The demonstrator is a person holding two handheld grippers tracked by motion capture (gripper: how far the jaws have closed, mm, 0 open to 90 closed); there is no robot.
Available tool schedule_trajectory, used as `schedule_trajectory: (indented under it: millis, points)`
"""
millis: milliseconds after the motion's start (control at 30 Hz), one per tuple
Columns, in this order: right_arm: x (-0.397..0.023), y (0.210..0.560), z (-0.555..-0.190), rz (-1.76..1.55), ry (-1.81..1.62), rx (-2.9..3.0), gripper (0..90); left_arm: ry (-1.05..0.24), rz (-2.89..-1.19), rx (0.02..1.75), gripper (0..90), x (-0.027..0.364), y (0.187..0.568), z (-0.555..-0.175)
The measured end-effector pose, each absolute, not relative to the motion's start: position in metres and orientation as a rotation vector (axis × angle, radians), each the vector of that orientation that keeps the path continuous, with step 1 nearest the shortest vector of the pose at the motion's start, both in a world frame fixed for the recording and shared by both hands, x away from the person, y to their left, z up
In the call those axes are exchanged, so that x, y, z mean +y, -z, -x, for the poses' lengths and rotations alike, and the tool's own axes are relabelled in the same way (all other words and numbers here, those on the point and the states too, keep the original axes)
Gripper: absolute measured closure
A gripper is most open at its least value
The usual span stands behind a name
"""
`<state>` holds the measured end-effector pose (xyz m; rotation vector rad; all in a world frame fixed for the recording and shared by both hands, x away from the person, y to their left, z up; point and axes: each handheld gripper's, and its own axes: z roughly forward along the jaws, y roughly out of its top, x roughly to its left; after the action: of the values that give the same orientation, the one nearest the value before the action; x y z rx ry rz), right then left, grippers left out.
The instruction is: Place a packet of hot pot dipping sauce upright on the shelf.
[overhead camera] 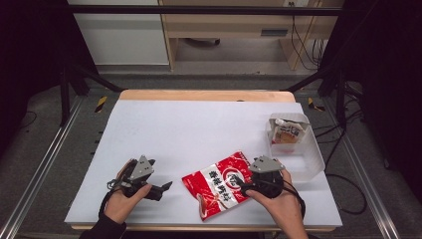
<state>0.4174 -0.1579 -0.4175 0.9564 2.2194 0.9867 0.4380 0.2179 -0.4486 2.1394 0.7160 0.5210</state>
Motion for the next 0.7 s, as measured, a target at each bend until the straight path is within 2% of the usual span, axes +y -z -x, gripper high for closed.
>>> schedule_trajectory:
  millis: [300, 700]
  points:
    - [-0.164, 0.437, -0.397, -1.034, -0.988, 2.247, 13.9, -0.5, -2.124, 0.682, 5.1, 0.209, 0.447, -0.436]
    - [-0.175, 0.451, -0.393, -1.073, -0.938, 2.29, 10.2, -0.48, -2.142, 0.647, 5.8, 0.19, 0.45, -0.435]
